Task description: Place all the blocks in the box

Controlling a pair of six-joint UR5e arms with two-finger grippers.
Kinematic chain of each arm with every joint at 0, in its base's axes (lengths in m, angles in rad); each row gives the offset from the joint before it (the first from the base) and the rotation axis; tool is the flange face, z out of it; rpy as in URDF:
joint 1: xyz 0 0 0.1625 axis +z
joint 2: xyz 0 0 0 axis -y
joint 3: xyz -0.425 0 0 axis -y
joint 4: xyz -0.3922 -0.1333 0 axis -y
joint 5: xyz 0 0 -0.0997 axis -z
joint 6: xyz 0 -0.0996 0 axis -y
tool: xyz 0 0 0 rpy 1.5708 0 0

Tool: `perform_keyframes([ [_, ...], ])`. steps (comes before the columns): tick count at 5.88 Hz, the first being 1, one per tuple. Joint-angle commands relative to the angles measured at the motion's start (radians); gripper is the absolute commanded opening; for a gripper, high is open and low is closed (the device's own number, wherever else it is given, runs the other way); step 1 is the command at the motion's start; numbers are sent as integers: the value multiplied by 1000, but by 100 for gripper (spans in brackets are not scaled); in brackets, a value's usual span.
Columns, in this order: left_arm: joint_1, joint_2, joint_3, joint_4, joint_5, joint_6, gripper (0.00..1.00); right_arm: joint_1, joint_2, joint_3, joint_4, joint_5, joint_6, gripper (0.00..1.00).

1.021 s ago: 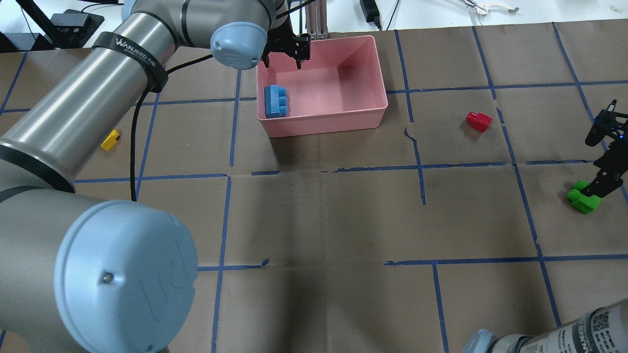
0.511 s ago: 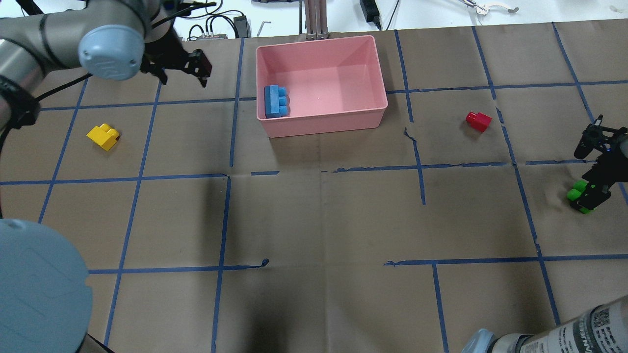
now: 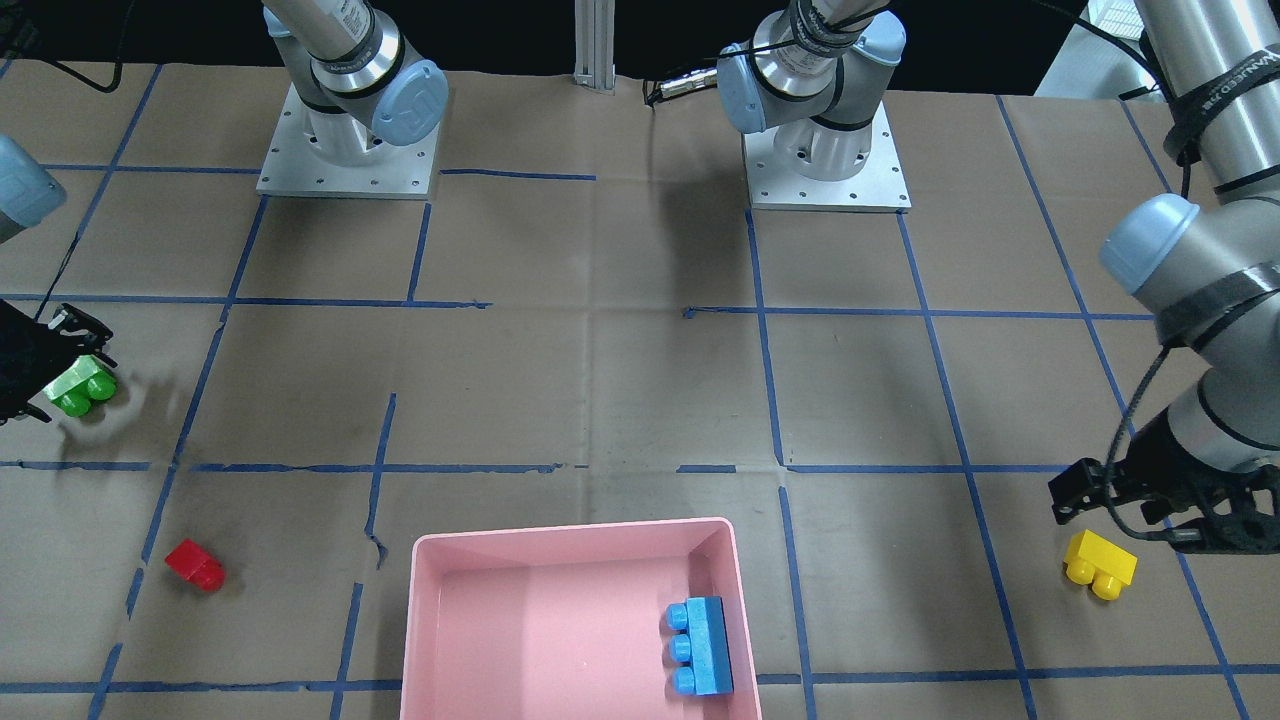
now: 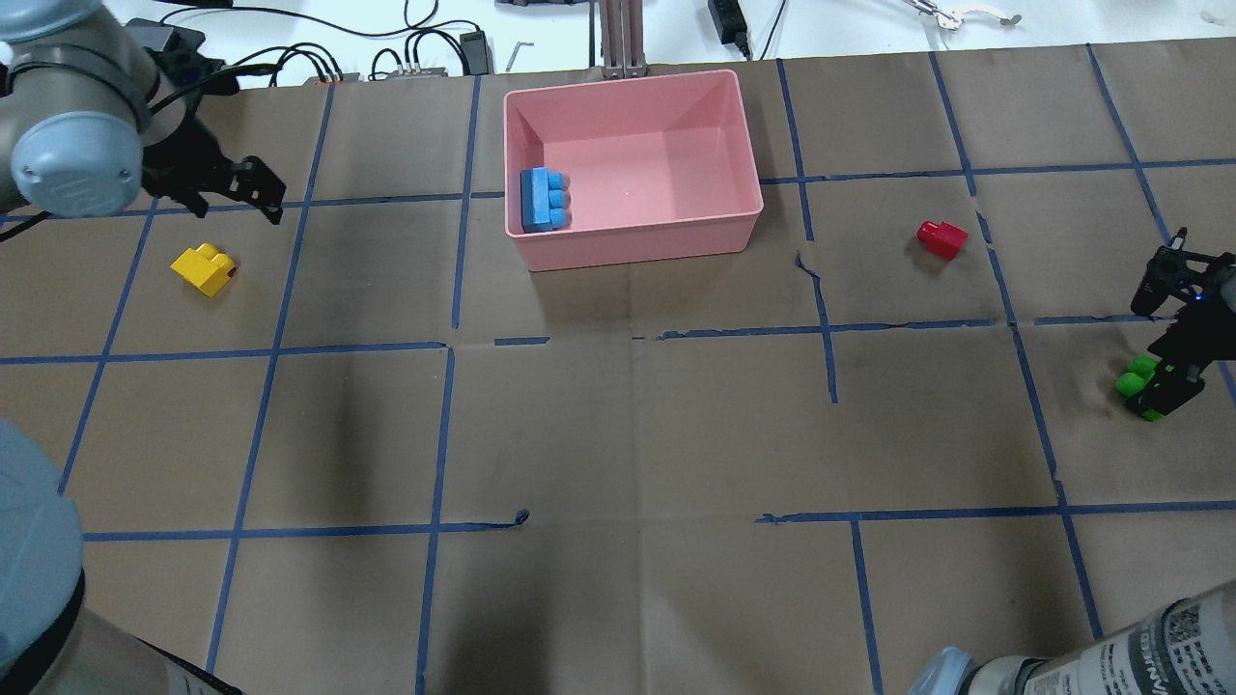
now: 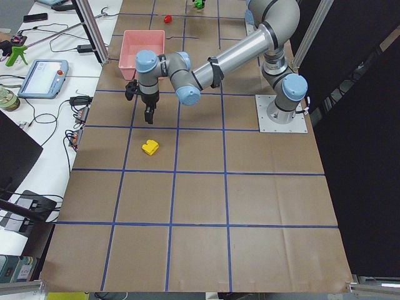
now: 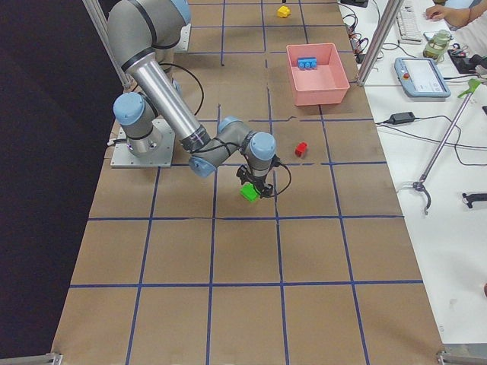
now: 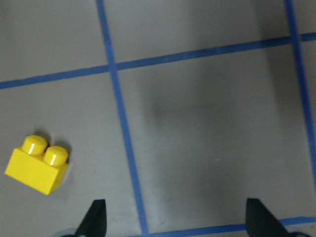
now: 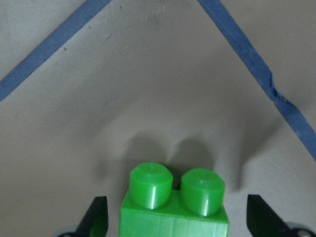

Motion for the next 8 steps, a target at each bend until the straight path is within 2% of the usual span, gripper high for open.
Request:
perform_keyframes([
  [1,43,-80,41,64,0,-330,99,-3,-5,1,-1,-19,-5,46],
  [3,42,-154,109,64,14,-601,99,-3,-17,-8,8,-19,-4,35],
  [4,42,-187,109,66,10,-738,99,6,-72,-26,15,0,28,35],
  [5,42,-192,94,67,10,-744,99,29,-137,-44,36,61,141,36],
  [6,42,-209,71,64,13,-742,99,108,-163,-69,60,82,282,36],
  [7,42,-221,71,66,14,-721,99,252,-163,-145,120,79,491,36],
  [8,42,-233,71,66,45,-706,99,369,-153,-266,250,79,710,36],
])
